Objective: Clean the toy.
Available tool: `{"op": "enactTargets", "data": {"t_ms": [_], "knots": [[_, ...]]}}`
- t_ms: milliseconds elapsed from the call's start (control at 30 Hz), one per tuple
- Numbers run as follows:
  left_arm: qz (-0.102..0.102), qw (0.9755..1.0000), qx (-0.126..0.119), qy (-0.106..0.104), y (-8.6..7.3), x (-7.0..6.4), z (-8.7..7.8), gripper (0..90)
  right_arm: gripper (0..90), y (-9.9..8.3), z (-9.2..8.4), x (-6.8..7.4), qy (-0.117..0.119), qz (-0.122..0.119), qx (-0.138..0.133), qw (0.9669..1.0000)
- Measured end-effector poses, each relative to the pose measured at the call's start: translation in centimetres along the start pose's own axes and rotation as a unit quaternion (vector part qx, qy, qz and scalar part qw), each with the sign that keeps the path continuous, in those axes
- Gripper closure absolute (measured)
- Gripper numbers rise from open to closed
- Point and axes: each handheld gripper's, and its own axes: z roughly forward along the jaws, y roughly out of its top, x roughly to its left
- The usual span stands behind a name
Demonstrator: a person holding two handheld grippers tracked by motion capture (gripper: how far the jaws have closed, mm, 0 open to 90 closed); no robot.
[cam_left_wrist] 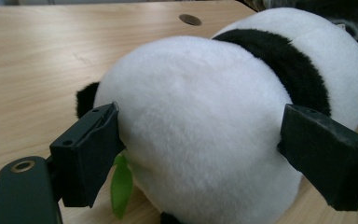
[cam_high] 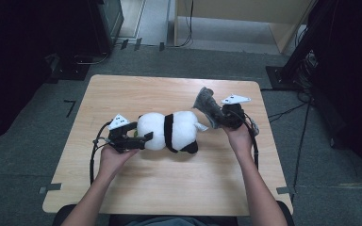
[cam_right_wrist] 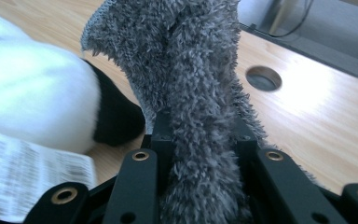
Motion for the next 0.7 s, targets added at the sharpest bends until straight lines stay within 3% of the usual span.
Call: {"op": "enactTargets", "data": {"t_ms": [133, 267, 433, 467, 500, 567, 700], "knots": [[0.018, 0.9998, -0.002, 0.002, -0.5, 0.5, 0.4, 5.7, 70.9, 1.5, -0.4, 0.7, 0.020, -0.010, -0.008, 0.9997], [0.016, 0.9999, -0.006, 0.002, -0.8, 0.8, 0.8, 1.0, 70.3, 2.1, -0.6, 1.0, 0.036, -0.009, -0.014, 0.9992], [-0.002, 0.9999, 0.008, -0.013, -1.0, 1.2, 1.1, 1.0, 69.4, 3.4, -0.4, 2.2, 0.061, -0.029, -0.023, 0.9975], [-0.004, 0.9998, 0.011, -0.016, -1.1, 1.3, 1.2, 2.0, 68.9, 4.1, -0.1, 2.8, 0.077, -0.034, -0.017, 0.9963], [-0.004, 0.9997, 0.014, -0.021, -1.2, 1.4, 1.2, 2.0, 68.9, 4.1, -0.1, 2.8, 0.077, -0.034, -0.017, 0.9963], [-0.010, 0.9989, 0.023, -0.040, -1.4, 1.6, 1.2, 11.4, 68.7, 4.8, 0.5, 3.7, 0.090, -0.045, -0.019, 0.9948], [-0.004, 0.9988, 0.025, -0.041, -1.4, 1.4, 1.2, 20.1, 68.6, 5.4, 1.3, 4.6, 0.115, -0.052, -0.011, 0.9919]]}}
